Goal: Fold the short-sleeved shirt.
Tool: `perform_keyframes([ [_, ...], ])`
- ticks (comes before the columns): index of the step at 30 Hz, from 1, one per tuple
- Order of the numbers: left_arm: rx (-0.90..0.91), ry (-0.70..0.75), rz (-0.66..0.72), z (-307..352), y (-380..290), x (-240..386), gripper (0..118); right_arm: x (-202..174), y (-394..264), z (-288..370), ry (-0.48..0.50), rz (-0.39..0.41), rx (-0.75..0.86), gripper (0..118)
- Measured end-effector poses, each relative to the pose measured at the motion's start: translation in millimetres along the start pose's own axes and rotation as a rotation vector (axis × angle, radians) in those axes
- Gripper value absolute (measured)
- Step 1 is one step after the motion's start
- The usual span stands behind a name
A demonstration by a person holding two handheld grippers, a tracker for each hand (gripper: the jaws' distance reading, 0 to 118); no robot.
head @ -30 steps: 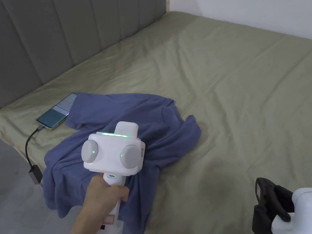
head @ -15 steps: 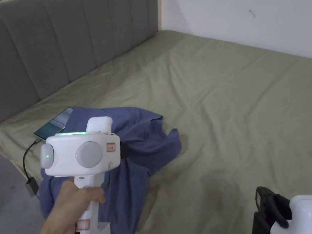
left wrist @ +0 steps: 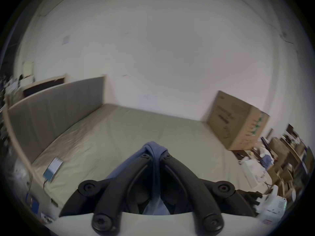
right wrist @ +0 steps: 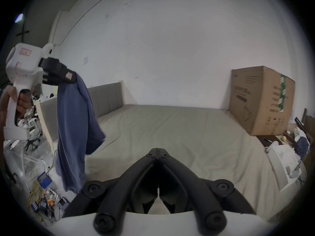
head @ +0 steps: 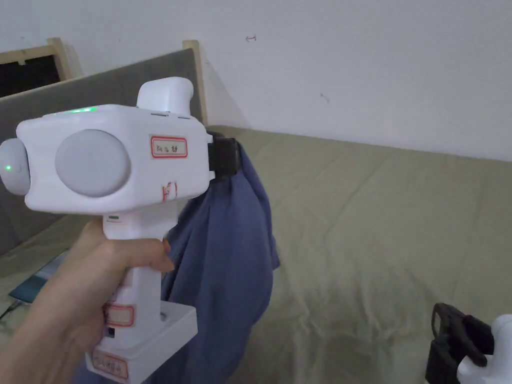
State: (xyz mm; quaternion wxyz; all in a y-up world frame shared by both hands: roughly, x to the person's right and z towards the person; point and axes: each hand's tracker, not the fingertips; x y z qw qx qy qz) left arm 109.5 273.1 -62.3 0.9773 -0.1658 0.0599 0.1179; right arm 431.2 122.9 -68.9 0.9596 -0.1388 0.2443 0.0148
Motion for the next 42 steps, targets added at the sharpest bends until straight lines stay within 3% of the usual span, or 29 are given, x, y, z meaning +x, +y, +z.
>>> perform_keyframes([
  [5, -0.031, -0.232, -0.097, -18, 9, 104, 5, 58, 8, 38, -0.146, -0.058, 0.065, 0],
  [10, -0.099, -0.459, -0.099, -51, -24, 194, 5, 119, 9, 74, -0.317, -0.119, 0.104, 0],
  [14, -0.266, -0.485, -0.184, -102, -101, 250, 5, 156, -1, 85, -0.389, -0.174, 0.077, 0],
  [20, -0.749, -0.435, -0.118, -200, -266, 272, 5, 182, -26, 87, -0.424, -0.198, -0.002, 0],
  [22, -0.776, -0.417, -0.062, -213, -291, 270, 5, 186, -34, 82, -0.429, -0.186, -0.032, 0],
  [29, -0.751, -0.375, -0.153, -213, -289, 263, 7, 193, -45, 58, -0.401, -0.211, -0.098, 0],
  [30, -0.756, -0.385, -0.143, -214, -287, 260, 15, 192, -45, 56, -0.396, -0.21, -0.1, 0],
  [31, -0.767, -0.388, -0.132, -214, -287, 256, 32, 191, -44, 54, -0.389, -0.208, -0.101, 0],
  [32, -0.776, -0.385, -0.123, -214, -285, 254, 58, 188, -43, 54, -0.383, -0.205, -0.101, 0],
  [33, -0.779, -0.383, -0.116, -212, -283, 251, 94, 185, -41, 54, -0.375, -0.199, -0.101, 0],
  [34, -0.767, -0.373, -0.094, -208, -280, 246, 108, 182, -40, 53, -0.368, -0.191, -0.101, 0],
  [38, -0.626, -0.293, 0.059, -189, -263, 217, 111, 167, -37, 52, -0.349, -0.166, -0.1, 0],
  [40, -0.637, -0.278, 0.056, -176, -253, 202, 109, 159, -36, 51, -0.321, -0.165, -0.103, 0],
  [41, -0.63, -0.256, 0.023, -169, -248, 195, 103, 153, -36, 51, -0.308, -0.161, -0.103, 0],
  [42, -0.591, -0.225, -0.012, -160, -243, 187, 78, 148, -36, 51, -0.298, -0.153, -0.101, 0],
])
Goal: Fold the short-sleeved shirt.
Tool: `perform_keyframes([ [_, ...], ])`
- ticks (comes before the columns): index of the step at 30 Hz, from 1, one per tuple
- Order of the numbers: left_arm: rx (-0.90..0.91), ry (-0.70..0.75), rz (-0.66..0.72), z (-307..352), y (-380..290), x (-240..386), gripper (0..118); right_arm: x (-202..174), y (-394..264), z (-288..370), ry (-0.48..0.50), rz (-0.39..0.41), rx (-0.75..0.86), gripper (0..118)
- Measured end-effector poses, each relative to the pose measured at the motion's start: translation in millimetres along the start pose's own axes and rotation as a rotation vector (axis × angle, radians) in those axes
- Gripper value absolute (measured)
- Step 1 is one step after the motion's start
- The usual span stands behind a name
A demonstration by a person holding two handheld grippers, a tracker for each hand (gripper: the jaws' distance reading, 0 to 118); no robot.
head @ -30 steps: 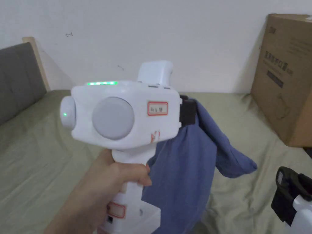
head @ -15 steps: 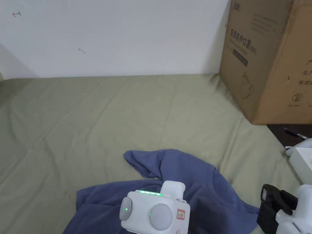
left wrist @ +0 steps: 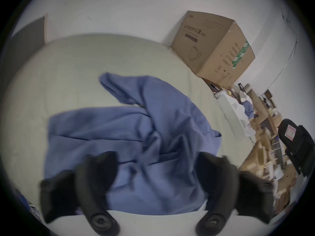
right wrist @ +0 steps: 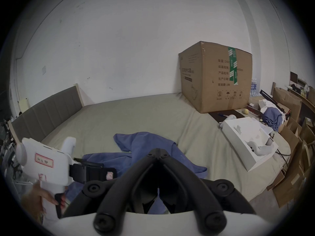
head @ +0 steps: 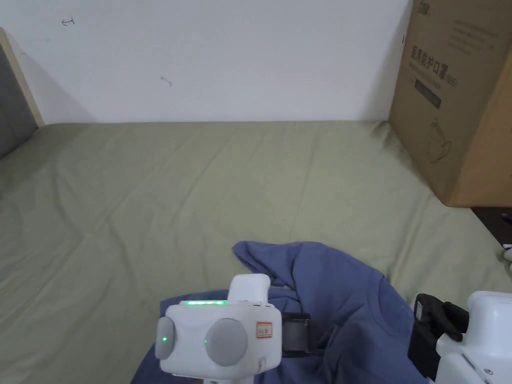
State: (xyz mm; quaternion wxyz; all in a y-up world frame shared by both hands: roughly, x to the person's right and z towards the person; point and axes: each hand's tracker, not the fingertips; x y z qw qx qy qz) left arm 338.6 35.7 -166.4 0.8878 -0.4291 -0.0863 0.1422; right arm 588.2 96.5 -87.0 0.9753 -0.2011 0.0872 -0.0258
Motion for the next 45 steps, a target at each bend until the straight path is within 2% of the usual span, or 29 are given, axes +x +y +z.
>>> perform_keyframes([
  [2, 0.056, 0.103, -0.051, 20, -2, -12, 26, -10, -2, 0, 0.027, 0.019, -0.003, 0],
  [3, 0.067, 0.148, -0.049, 30, -4, -22, 9, -15, -3, 0, 0.044, 0.025, -0.011, 0],
  [4, 0.077, 0.151, -0.03, 39, -5, -35, 4, -20, -4, -2, 0.058, 0.025, -0.016, 0],
  [5, 0.078, 0.149, -0.004, 45, -8, -52, 0, -25, -5, -4, 0.068, 0.024, -0.02, 0],
  [10, 0.035, 0.281, 0.059, 54, -18, -109, 0, -45, -7, -19, 0.126, 0.025, -0.046, 0],
  [14, 0.009, 0.297, 0.138, 38, -10, -147, 0, -55, -10, -31, 0.151, 0.05, -0.072, 0],
  [17, -0.009, 0.297, 0.142, 18, 8, -163, 1, -59, -14, -41, 0.155, 0.059, -0.102, 0],
  [18, -0.011, 0.276, 0.149, 14, 13, -168, 14, -60, -15, -45, 0.153, 0.063, -0.112, 0],
  [19, 0.005, 0.244, 0.187, 8, 20, -175, 39, -60, -17, -48, 0.151, 0.068, -0.121, 0],
  [21, -0.002, 0.244, 0.212, -8, 36, -182, 103, -60, -19, -55, 0.146, 0.077, -0.143, 0],
  [22, 0.009, 0.262, 0.216, -14, 42, -184, 111, -60, -19, -60, 0.145, 0.074, -0.157, 0],
  [25, -0.024, 0.303, 0.204, -42, 55, -196, 111, -54, -20, -72, 0.17, 0.025, -0.192, 0],
  [29, -0.098, 0.353, 0.163, -74, 56, -190, 110, -51, -20, -84, 0.152, 0.036, -0.208, 0],
  [32, -0.113, 0.379, 0.132, -90, 46, -179, 98, -48, -21, -89, 0.143, 0.046, -0.215, 0],
  [33, -0.103, 0.463, 0.081, -93, 40, -174, 89, -47, -22, -89, 0.144, 0.044, -0.218, 0],
  [34, -0.057, 0.481, 0.044, -92, 36, -169, 81, -45, -22, -89, 0.144, 0.038, -0.223, 0],
  [35, -0.029, 0.482, 0.049, -88, 35, -165, 67, -43, -23, -89, 0.143, 0.035, -0.228, 0],
  [38, -0.024, 0.497, 0.001, -85, 37, -147, 2, -38, -26, -89, 0.126, 0.048, -0.241, 0],
  [39, -0.031, 0.477, -0.027, -86, 39, -143, 2, -37, -26, -89, 0.116, 0.053, -0.245, 0],
  [40, -0.043, 0.532, -0.051, -88, 39, -138, 2, -34, -26, -89, 0.107, 0.053, -0.247, 0],
  [42, -0.057, 0.499, -0.061, -85, 41, -134, 2, -29, -25, -86, 0.1, 0.044, -0.244, 0],
  [45, -0.008, 0.409, 0.044, -62, 47, -141, 2, -16, -21, -87, 0.104, 0.008, -0.252, 0],
])
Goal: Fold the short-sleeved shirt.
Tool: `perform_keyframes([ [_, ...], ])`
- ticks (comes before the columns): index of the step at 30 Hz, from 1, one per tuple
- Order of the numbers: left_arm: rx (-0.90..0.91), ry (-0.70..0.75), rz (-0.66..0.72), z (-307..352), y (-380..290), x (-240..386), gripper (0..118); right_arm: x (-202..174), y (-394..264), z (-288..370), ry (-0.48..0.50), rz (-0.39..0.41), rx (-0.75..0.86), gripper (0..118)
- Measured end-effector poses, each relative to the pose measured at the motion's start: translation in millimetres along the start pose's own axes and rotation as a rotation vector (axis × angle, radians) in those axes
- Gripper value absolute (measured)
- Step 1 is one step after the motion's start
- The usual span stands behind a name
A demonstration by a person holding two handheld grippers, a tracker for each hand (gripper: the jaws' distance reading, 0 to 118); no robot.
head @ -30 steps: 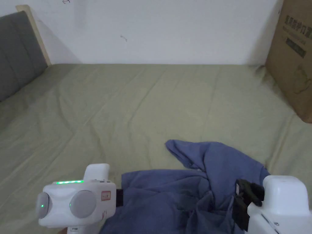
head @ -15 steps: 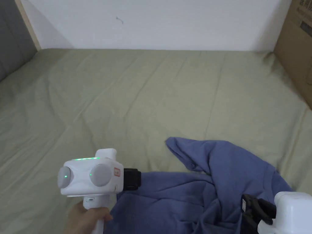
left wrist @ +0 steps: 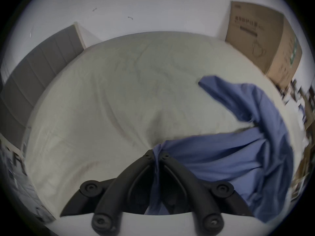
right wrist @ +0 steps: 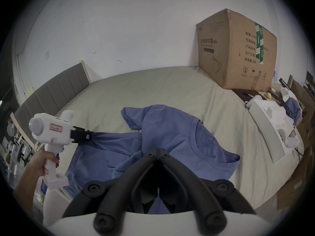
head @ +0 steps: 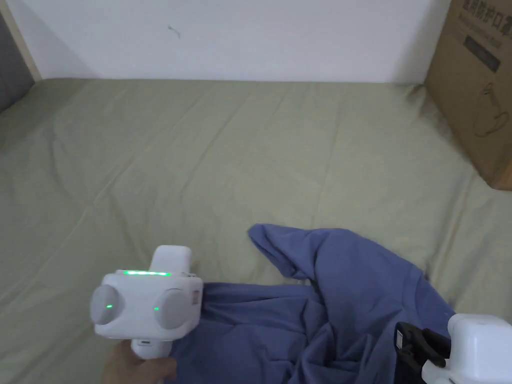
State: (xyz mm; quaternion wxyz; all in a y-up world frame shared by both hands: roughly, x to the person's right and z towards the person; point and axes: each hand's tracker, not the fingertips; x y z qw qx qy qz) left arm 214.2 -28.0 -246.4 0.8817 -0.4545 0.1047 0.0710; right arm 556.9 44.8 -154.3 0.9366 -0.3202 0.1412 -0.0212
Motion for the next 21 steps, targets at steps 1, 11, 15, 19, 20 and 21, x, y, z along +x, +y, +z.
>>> perform_keyframes([
  [1, 0.011, -0.03, 0.047, 8, 3, -6, 2, 6, 4, -2, -0.002, -0.025, -0.018, 0],
  [11, 0.07, -0.102, 0.023, 52, 10, -11, 2, 46, 72, -66, 0.007, 0.096, -0.21, 2],
  [15, 0.079, -0.114, 0.022, 50, 7, -14, 2, 52, 89, -123, 0.072, 0.176, -0.296, 99],
  [19, 0.084, -0.11, -0.025, 59, 4, -9, 2, 61, 105, -180, 0.16, 0.04, -0.306, 101],
  [20, 0.082, -0.113, -0.023, 58, 4, -9, 2, 63, 113, -198, 0.178, 0.014, -0.308, 102],
  [21, 0.085, -0.117, -0.019, 57, 4, -10, 2, 62, 117, -208, 0.163, 0.013, -0.313, 105],
])
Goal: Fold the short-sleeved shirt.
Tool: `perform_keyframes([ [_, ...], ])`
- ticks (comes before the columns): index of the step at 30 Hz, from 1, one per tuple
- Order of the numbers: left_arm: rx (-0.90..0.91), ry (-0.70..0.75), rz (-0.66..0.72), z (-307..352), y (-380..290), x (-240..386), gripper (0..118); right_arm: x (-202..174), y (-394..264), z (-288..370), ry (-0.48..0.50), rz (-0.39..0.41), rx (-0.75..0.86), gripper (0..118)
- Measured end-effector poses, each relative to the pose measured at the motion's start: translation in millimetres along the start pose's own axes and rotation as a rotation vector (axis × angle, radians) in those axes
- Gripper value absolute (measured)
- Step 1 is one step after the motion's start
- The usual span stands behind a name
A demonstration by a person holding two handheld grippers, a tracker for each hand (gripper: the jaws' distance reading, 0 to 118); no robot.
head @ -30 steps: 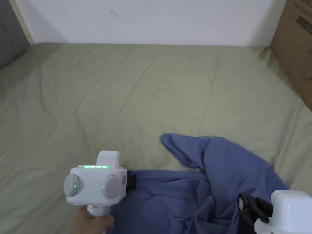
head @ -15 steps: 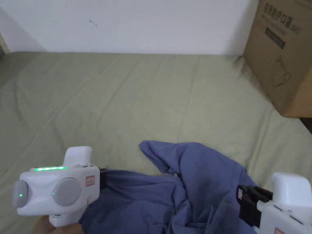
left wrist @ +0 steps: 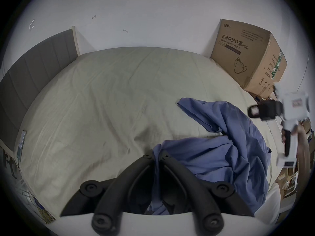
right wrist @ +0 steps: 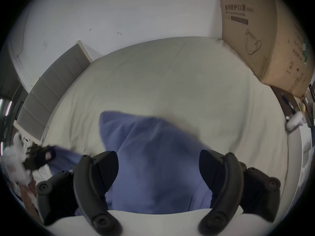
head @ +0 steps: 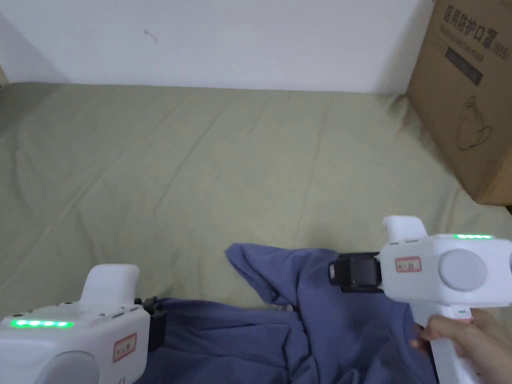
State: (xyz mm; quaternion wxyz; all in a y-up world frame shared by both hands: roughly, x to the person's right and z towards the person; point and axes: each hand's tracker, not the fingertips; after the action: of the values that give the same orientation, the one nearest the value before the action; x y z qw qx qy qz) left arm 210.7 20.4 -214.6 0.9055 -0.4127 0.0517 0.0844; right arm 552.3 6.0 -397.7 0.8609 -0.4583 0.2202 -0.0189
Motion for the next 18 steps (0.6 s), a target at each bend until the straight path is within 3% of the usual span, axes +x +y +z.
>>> perform_keyframes([
  [3, -0.016, 0.019, -0.014, -6, -1, 0, 2, -2, 28, -36, -0.092, 0.086, -0.021, 106],
  [8, -0.03, 0.017, -0.018, -13, -4, -3, 2, -21, 40, -78, -0.152, 0.27, -0.132, 104],
  [11, -0.036, 0.019, -0.022, -16, -5, -2, 2, -33, 22, -102, -0.146, 0.362, -0.282, 97],
  [12, -0.04, 0.022, -0.025, -17, -5, -2, 2, -36, 16, -103, -0.146, 0.347, -0.243, 84],
  [13, -0.043, 0.023, -0.024, -16, -5, -2, 2, -41, 15, -94, -0.204, 0.331, -0.158, 83],
  [14, -0.041, 0.021, -0.025, -15, -6, -2, 2, -43, 17, -89, -0.162, 0.325, -0.194, 70],
  [16, -0.046, 0.02, -0.027, -13, -5, -1, 2, -38, 21, -88, -0.168, 0.323, -0.181, 31],
  [17, -0.043, 0.018, -0.029, -11, -5, -1, 2, -37, 23, -88, -0.179, 0.326, -0.183, 5],
  [18, -0.042, 0.022, -0.027, -8, -4, -1, 2, -34, 25, -86, -0.19, 0.304, -0.186, 5],
])
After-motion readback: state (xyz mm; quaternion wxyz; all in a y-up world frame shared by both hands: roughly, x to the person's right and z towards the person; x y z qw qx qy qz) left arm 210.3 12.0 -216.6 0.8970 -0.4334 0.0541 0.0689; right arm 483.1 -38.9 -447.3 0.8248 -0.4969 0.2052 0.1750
